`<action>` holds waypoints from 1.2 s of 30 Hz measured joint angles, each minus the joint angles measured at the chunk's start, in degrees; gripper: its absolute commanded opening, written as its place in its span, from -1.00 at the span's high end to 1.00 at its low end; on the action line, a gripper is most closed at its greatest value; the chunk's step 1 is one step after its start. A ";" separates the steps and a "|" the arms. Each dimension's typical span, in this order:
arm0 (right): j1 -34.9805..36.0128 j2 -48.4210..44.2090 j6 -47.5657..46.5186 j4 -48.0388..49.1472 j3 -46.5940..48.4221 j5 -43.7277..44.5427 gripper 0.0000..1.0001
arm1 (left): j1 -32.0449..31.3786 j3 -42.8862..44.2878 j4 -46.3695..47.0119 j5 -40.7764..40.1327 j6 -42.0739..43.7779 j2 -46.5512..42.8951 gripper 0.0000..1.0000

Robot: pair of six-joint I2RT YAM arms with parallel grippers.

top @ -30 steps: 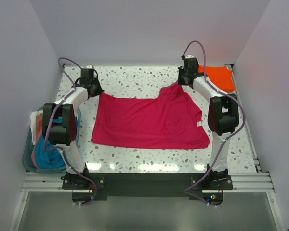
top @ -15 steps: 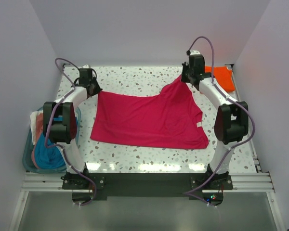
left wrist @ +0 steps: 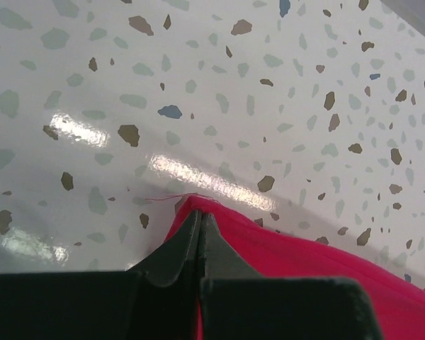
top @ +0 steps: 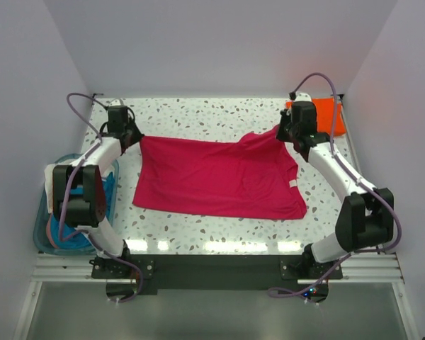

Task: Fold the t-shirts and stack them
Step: Fold the tshirt

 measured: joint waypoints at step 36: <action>0.76 -48.63 16.11 -2.36 -42.27 -4.26 0.10 | 0.98 -35.98 0.07 -0.02 -12.37 -33.90 -0.05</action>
